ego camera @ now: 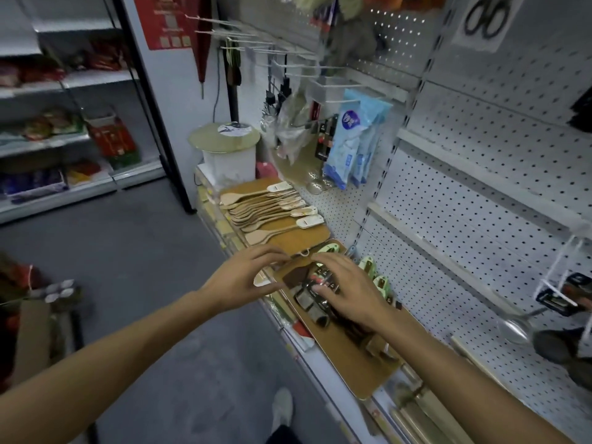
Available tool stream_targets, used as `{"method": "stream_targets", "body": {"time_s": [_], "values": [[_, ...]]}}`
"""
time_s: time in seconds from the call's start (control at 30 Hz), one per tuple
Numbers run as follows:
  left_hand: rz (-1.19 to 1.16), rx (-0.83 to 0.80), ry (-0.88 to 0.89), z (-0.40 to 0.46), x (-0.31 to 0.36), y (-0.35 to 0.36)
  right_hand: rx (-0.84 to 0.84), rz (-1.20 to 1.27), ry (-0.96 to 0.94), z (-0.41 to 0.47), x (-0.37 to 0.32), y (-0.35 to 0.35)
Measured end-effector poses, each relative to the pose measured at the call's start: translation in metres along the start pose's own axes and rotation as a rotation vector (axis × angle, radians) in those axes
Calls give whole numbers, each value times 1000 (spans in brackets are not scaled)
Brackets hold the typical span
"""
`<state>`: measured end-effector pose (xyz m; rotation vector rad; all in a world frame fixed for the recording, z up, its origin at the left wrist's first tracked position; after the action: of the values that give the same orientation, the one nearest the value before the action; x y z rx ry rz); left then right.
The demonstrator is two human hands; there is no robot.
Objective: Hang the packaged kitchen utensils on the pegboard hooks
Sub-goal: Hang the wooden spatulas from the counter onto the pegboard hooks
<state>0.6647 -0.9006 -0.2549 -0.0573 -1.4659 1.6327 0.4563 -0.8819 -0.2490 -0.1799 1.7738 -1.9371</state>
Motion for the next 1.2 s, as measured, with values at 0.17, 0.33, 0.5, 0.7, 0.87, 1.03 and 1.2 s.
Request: {"method": "stream_targets", "body": {"time_s": [0.17,0.33,0.5,0.7,0.87,1.03,1.2], "values": [[15,-22,-54,24,-57,-9,-34,42,-2,64,12,22],[7,-58,-107,65,-118,-16,-72,81,9,130,31,46],[9,-70,-162,100,-179,-17,-127,111,43,190,47,76],[-25,-167,-199,131,-258,0,-182,131,108,251,68,122],[-82,-254,-217,171,-343,31,-205,148,222,300,92,174],[-149,-317,-243,215,-438,90,-230,172,422,356,127,258],[-162,-406,-270,250,-526,170,-266,202,652,412,172,363]]}}
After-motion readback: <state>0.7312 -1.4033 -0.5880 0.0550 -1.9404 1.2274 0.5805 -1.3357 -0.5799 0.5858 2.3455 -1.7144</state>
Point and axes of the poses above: each hand's wrist, its own z-axis towards the middle knuckle, its own y-axis out of the palm, x = y × z, the point moved 6 cm from there along z, towards the middle knuckle, and after that the axes turned 8 degrees about -z, right-handed, at the moved point
